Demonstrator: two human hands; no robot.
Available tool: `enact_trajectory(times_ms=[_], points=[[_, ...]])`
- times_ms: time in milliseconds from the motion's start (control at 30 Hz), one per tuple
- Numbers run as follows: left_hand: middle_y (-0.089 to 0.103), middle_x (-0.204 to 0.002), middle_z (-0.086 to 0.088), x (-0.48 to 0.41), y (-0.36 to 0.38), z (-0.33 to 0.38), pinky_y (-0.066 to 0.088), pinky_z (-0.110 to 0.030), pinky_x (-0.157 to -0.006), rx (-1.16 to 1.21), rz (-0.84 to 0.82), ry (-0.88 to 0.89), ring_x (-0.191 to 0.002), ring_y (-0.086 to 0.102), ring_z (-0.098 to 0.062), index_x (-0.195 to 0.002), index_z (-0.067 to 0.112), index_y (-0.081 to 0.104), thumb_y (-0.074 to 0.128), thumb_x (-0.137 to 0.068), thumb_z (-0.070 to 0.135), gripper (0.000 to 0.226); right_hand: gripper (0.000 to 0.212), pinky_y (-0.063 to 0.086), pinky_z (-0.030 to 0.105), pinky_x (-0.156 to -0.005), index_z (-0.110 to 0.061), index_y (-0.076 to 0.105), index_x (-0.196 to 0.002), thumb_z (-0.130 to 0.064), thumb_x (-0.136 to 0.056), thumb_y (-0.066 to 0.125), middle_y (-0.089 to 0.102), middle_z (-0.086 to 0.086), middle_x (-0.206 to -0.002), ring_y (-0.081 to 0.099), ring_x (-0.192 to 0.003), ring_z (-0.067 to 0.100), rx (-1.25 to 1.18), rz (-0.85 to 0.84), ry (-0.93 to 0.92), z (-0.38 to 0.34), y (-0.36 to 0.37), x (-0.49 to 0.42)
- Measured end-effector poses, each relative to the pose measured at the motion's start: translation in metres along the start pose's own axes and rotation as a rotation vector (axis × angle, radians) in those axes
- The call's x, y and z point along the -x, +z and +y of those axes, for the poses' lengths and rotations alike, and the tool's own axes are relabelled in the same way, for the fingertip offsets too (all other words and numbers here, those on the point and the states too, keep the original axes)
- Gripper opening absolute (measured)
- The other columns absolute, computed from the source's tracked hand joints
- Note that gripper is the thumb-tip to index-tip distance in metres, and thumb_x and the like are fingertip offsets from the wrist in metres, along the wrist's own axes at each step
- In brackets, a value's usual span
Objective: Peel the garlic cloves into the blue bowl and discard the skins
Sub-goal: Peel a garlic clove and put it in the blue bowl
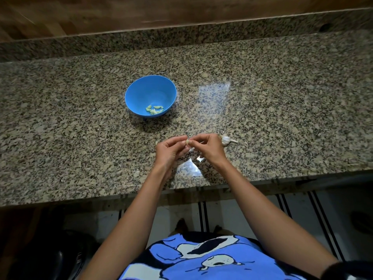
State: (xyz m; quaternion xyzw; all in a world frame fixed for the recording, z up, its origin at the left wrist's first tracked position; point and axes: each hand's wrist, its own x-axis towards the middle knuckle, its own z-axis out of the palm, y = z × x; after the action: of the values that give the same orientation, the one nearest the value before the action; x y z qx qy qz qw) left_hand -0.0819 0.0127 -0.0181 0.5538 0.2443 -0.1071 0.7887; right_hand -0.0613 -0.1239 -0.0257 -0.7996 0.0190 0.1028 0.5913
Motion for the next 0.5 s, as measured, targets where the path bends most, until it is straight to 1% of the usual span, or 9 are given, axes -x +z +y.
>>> enact_trajectory(times_ms=[67, 100, 167, 233, 333, 367, 433, 467, 500], points=[[0.071, -0.094, -0.015, 0.001, 0.005, 0.001, 0.058, -0.022, -0.071, -0.108, 0.01, 0.051, -0.083, 0.071, -0.022, -0.098, 0.0, 0.068, 0.062, -0.083, -0.007, 0.017, 0.011, 0.057, 0.038, -0.067, -0.015, 0.074, -0.085, -0.021, -0.077, 0.074, 0.072, -0.001, -0.078, 0.067, -0.072, 0.014, 0.064, 0.058, -0.002, 0.003, 0.002, -0.002], [0.072, -0.093, -0.014, 0.002, 0.007, 0.001, 0.057, -0.022, -0.071, -0.152, 0.008, 0.076, -0.083, 0.071, -0.021, -0.097, 0.001, 0.069, 0.064, -0.082, -0.005, 0.017, 0.011, 0.058, 0.039, -0.068, -0.016, 0.074, -0.085, -0.023, -0.077, 0.074, 0.072, -0.002, -0.077, 0.067, -0.072, 0.013, 0.088, 0.078, -0.001, 0.004, 0.002, -0.003], [0.072, -0.092, -0.013, 0.002, 0.01, 0.003, 0.057, -0.022, -0.071, -0.198, -0.01, 0.123, -0.082, 0.071, -0.02, -0.098, 0.0, 0.069, 0.067, -0.082, -0.002, 0.017, 0.012, 0.058, 0.038, -0.067, -0.017, 0.075, -0.087, -0.026, -0.078, 0.072, 0.072, -0.003, -0.078, 0.067, -0.071, 0.011, 0.159, 0.094, -0.013, 0.002, 0.004, -0.002], [0.072, -0.093, -0.014, 0.001, 0.012, 0.004, 0.057, -0.022, -0.07, -0.183, -0.009, 0.134, -0.082, 0.071, -0.02, -0.101, -0.003, 0.068, 0.067, -0.082, -0.002, 0.02, 0.013, 0.058, 0.038, -0.064, -0.018, 0.074, -0.089, -0.027, -0.08, 0.07, 0.072, -0.001, -0.077, 0.067, -0.069, 0.013, 0.236, 0.104, -0.04, -0.002, 0.005, 0.0], [0.071, -0.098, -0.016, 0.001, 0.013, 0.007, 0.057, -0.022, -0.071, -0.063, -0.011, 0.061, -0.085, 0.071, -0.022, -0.105, -0.005, 0.066, 0.063, -0.084, -0.004, 0.021, 0.01, 0.057, 0.041, -0.061, -0.019, 0.073, -0.087, -0.026, -0.082, 0.068, 0.071, -0.002, -0.076, 0.067, -0.068, 0.017, 0.242, 0.116, -0.07, -0.004, 0.005, -0.002], [0.071, -0.099, -0.017, 0.001, 0.013, 0.008, 0.058, -0.023, -0.073, 0.016, -0.028, 0.011, -0.088, 0.071, -0.023, -0.106, -0.005, 0.065, 0.061, -0.085, -0.004, 0.021, 0.009, 0.057, 0.04, -0.064, -0.018, 0.073, -0.086, -0.024, -0.083, 0.067, 0.071, -0.003, -0.078, 0.067, -0.07, 0.015, 0.205, 0.121, -0.069, -0.005, 0.005, -0.003], [0.069, -0.104, -0.021, 0.001, 0.01, 0.009, 0.058, -0.028, -0.079, 0.196, -0.075, -0.096, -0.095, 0.069, -0.025, -0.11, -0.006, 0.062, 0.055, -0.089, -0.004, 0.023, 0.007, 0.056, 0.034, -0.07, -0.016, 0.071, -0.085, -0.018, -0.085, 0.064, 0.069, -0.003, -0.08, 0.064, -0.074, 0.013, 0.084, 0.129, -0.032, -0.006, 0.003, -0.003], [0.067, -0.108, -0.023, 0.001, 0.008, 0.01, 0.057, -0.03, -0.082, 0.27, -0.093, -0.138, -0.099, 0.068, -0.027, -0.113, -0.006, 0.06, 0.051, -0.091, -0.005, 0.024, 0.01, 0.054, 0.032, -0.068, -0.016, 0.069, -0.082, -0.015, -0.087, 0.061, 0.067, -0.003, -0.078, 0.062, -0.071, 0.014, 0.03, 0.137, -0.004, -0.006, 0.003, -0.003], [0.066, -0.112, -0.024, 0.0, 0.006, 0.01, 0.055, -0.032, -0.085, 0.326, -0.103, -0.17, -0.103, 0.066, -0.029, -0.116, -0.007, 0.058, 0.047, -0.092, -0.006, 0.027, 0.016, 0.051, 0.031, -0.063, -0.017, 0.066, -0.077, -0.014, -0.089, 0.057, 0.065, -0.001, -0.075, 0.059, -0.065, 0.016, -0.005, 0.15, 0.023, -0.005, 0.002, -0.002]])
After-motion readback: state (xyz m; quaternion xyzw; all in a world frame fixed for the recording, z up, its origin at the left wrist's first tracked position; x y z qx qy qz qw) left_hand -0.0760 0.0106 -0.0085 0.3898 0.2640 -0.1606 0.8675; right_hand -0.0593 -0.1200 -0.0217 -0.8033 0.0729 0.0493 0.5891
